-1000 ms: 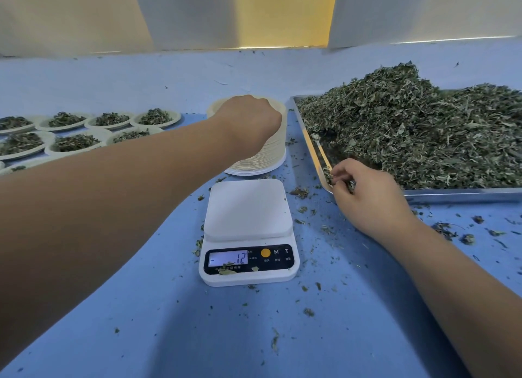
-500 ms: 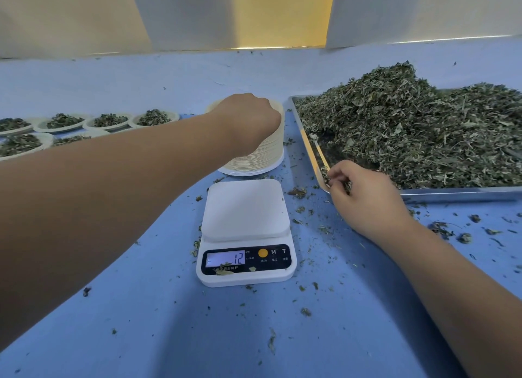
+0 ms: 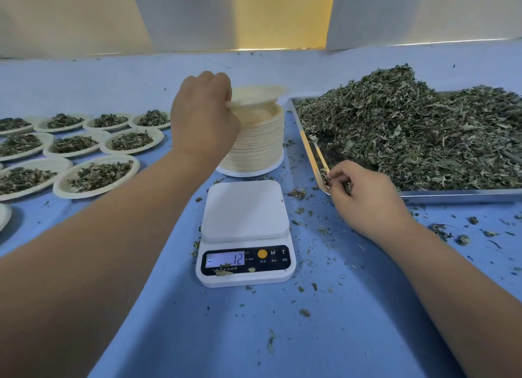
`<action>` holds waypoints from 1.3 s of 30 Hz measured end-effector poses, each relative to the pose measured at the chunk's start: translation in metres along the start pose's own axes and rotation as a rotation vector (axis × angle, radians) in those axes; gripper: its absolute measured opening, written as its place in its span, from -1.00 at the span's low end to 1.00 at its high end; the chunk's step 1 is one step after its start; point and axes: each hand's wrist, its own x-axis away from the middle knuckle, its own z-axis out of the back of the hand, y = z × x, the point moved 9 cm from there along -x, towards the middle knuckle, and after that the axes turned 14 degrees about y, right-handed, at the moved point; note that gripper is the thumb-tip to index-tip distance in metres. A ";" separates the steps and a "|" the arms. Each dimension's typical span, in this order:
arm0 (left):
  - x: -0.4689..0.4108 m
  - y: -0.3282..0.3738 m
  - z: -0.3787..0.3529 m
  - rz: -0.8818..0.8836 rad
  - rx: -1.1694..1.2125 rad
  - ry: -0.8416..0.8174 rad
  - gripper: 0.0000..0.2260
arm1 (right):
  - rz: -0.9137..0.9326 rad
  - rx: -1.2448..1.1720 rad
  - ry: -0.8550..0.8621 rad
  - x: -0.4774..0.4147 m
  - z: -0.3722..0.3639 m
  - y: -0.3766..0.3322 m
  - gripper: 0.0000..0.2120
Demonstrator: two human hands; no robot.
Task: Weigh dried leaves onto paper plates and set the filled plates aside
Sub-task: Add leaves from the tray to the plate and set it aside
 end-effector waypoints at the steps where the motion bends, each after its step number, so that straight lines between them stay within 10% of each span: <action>1: 0.009 -0.002 0.008 0.015 0.066 0.040 -0.79 | -0.018 -0.006 0.010 -0.002 0.002 0.002 -0.84; 12: 0.113 -0.038 0.051 0.168 0.418 0.068 -0.78 | -0.114 0.323 -0.041 -0.037 0.005 0.030 -0.66; 21: 0.138 -0.077 0.022 0.384 0.483 -0.238 -0.63 | -0.322 0.554 -0.516 -0.051 -0.036 0.072 -0.44; 30: 0.163 -0.123 0.002 0.814 0.548 -0.348 -0.42 | -0.164 0.525 -0.151 -0.076 -0.007 0.046 -0.60; 34: 0.168 -0.127 0.004 0.946 0.570 -0.278 -0.49 | -0.376 0.700 -0.464 -0.057 -0.017 0.084 -0.27; 39: 0.170 -0.123 0.006 1.014 0.597 -0.249 -0.63 | -0.299 0.592 -0.480 -0.052 -0.037 0.064 -0.32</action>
